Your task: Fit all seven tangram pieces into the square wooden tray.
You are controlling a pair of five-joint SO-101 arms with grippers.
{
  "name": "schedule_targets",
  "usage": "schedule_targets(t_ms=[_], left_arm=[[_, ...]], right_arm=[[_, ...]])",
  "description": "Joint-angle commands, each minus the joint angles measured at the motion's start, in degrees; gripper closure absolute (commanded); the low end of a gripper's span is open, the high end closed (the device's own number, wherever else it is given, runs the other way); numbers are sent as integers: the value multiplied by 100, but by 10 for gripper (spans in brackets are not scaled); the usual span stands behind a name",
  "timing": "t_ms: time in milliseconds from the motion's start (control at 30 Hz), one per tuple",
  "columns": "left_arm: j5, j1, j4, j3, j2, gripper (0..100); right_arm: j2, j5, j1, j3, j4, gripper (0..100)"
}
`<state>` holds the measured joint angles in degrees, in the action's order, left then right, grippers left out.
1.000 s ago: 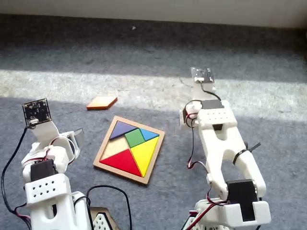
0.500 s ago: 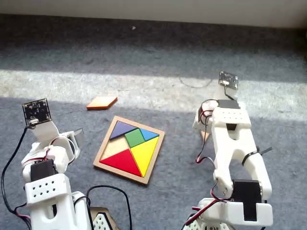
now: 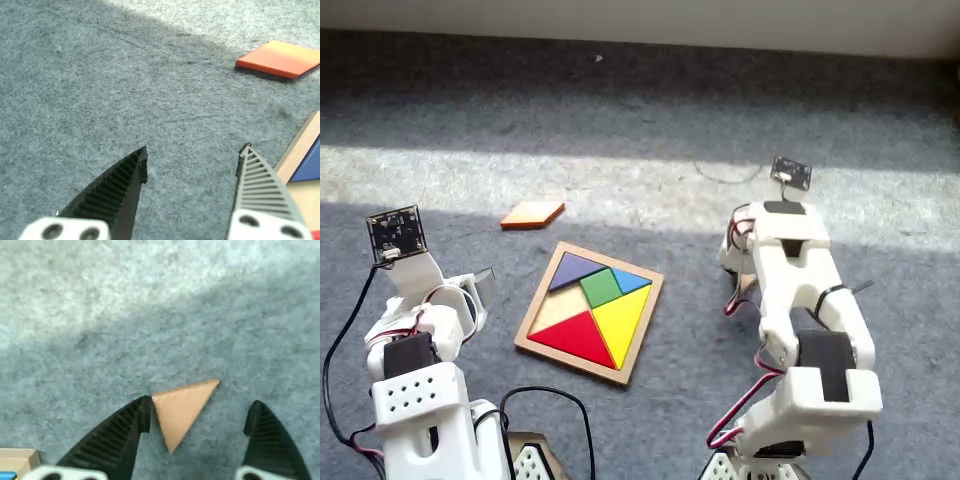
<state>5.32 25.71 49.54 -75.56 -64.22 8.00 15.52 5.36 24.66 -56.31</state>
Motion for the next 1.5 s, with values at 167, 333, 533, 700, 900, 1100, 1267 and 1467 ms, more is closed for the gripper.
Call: schedule_targets(t_ms=[167,333,533,700,900,1100,1267,1467], left_arm=[[-44,40,-88,31,-57,706],[-44,22,-88,31,-57,706],[-44,22,-97,31,-57,706],[-44,22,-97,22,-57,706],[-44,22,-176,-31,-75,706],[-44,22,-185,-31,-66,706],[-44,22,-185,-31,-57,706],[-44,22,-185,-31,-57,706]], right_arm=[[145,70,444,-593,-66,701],[145,70,462,-585,-66,702],[145,70,664,-558,-66,702],[163,70,629,-576,-66,702],[171,70,620,-558,-66,707],[505,35,505,-593,-101,783],[725,26,505,-602,-171,783],[725,26,488,-602,-198,786]])
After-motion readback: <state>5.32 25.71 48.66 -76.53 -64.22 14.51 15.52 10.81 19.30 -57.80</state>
